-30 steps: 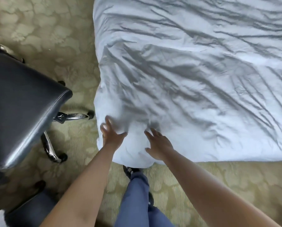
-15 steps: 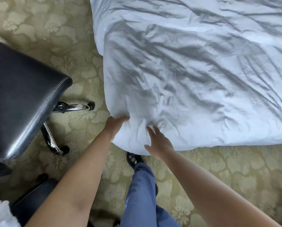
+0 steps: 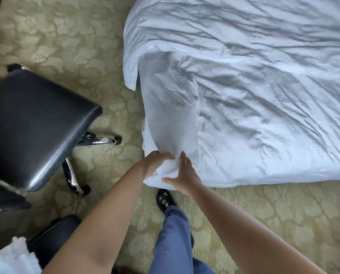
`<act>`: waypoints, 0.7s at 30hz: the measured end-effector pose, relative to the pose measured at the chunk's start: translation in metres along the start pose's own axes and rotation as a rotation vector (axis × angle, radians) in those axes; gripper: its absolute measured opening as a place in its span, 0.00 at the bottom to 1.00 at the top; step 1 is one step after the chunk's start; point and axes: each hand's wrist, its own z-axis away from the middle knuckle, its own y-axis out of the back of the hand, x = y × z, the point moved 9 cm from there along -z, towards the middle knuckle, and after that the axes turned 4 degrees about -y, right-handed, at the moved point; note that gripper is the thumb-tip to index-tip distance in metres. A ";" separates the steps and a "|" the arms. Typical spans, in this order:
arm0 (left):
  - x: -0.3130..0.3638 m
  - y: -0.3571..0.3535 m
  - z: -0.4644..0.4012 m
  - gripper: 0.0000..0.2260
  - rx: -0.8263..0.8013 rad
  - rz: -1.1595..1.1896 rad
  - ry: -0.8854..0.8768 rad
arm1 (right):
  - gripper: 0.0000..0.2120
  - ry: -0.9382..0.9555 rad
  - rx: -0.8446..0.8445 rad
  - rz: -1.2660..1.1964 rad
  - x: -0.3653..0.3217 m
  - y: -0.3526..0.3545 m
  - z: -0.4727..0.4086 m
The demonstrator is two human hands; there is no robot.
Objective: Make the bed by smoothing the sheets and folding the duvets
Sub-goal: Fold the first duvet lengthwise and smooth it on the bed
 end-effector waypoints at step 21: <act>0.079 -0.073 0.080 0.24 -0.034 -0.493 -0.275 | 0.11 0.118 0.607 -0.061 -0.030 0.193 0.110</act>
